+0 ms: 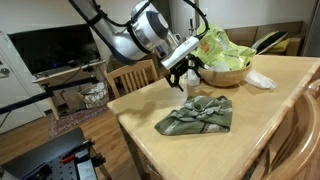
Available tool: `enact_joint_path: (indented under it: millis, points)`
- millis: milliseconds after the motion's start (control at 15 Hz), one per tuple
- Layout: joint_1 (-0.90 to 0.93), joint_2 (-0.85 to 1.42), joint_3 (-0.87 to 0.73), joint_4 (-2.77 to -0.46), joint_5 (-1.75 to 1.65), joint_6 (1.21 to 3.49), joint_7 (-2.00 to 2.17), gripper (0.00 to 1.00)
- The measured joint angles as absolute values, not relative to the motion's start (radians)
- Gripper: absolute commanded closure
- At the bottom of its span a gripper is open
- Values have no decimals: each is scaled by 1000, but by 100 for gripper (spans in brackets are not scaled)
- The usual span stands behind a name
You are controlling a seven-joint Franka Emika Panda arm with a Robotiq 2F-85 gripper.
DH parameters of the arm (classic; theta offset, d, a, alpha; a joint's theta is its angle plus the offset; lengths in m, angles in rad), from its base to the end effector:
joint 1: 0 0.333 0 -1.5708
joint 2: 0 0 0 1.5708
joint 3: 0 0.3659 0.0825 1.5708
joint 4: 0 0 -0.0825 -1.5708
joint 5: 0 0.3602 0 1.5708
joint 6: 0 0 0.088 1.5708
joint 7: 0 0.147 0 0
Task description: Move the green towel to the right then fold the green towel
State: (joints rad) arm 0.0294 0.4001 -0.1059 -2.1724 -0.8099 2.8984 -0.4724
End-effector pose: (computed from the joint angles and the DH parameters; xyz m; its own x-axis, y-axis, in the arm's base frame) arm 0.6005 -0.0077 0.2592 0.4032 0.9121 -0.0750 0.8372 -0.3344 0.4328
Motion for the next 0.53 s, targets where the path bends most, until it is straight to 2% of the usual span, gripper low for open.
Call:
enact_joint_path:
  millis: [267,533]
  points:
    - [-70,384,31,-2249,-635,2900,-618,0]
    - [-111,384,88,-2279,-507,2880,-732,0]
